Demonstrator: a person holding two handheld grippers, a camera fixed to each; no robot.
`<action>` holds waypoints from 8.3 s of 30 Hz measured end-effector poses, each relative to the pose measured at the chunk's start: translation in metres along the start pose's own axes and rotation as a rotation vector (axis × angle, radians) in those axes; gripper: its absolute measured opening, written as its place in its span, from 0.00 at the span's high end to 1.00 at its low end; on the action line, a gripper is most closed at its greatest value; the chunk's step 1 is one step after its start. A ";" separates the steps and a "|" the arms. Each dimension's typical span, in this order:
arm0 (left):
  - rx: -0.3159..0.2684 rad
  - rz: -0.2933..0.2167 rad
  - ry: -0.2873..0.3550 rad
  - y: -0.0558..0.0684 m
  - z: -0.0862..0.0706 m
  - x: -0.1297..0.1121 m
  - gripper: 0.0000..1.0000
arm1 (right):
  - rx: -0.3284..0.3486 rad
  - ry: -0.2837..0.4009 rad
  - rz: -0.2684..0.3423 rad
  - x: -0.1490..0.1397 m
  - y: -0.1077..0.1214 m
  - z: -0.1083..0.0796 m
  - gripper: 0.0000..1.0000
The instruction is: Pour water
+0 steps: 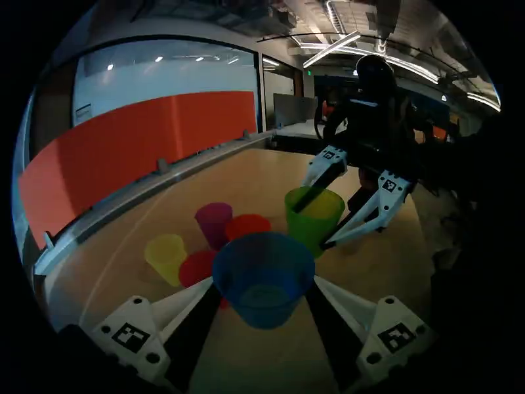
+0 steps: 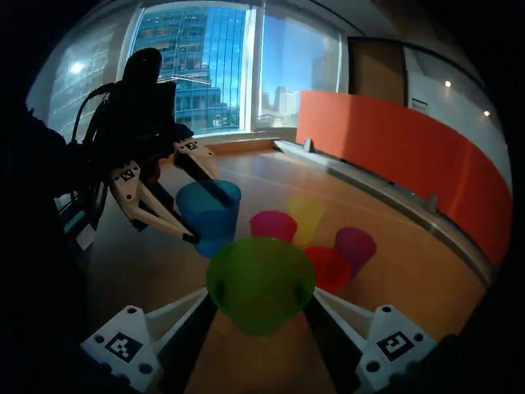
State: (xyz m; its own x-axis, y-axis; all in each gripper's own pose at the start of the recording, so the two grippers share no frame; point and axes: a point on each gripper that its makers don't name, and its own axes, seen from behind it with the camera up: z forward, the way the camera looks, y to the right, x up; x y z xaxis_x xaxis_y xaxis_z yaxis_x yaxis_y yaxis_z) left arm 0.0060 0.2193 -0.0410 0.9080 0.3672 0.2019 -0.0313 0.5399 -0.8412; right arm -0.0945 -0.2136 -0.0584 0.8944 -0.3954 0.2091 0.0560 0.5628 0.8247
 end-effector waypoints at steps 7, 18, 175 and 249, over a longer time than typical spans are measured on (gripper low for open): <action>0.039 0.004 0.077 -0.010 -0.026 0.033 0.16 | -0.029 0.058 -0.022 0.034 0.003 -0.010 0.12; 0.082 0.008 0.153 -0.019 -0.051 0.055 0.16 | -0.055 0.177 -0.016 0.078 0.002 -0.018 0.10; 0.552 1.016 0.223 -0.045 -0.124 0.213 0.16 | 0.170 0.425 0.002 0.164 -0.069 0.014 0.11; 0.619 1.317 0.179 -0.030 -0.132 0.240 0.16 | 0.150 0.445 -0.025 0.167 -0.067 0.007 0.12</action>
State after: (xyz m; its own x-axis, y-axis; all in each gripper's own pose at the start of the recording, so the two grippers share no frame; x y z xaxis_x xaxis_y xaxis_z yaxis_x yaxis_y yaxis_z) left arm 0.2800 0.1910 -0.0340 0.1190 0.7694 -0.6276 -0.9894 0.1451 -0.0098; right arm 0.0482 -0.3227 -0.0752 0.9987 -0.0393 -0.0311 0.0450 0.4331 0.9002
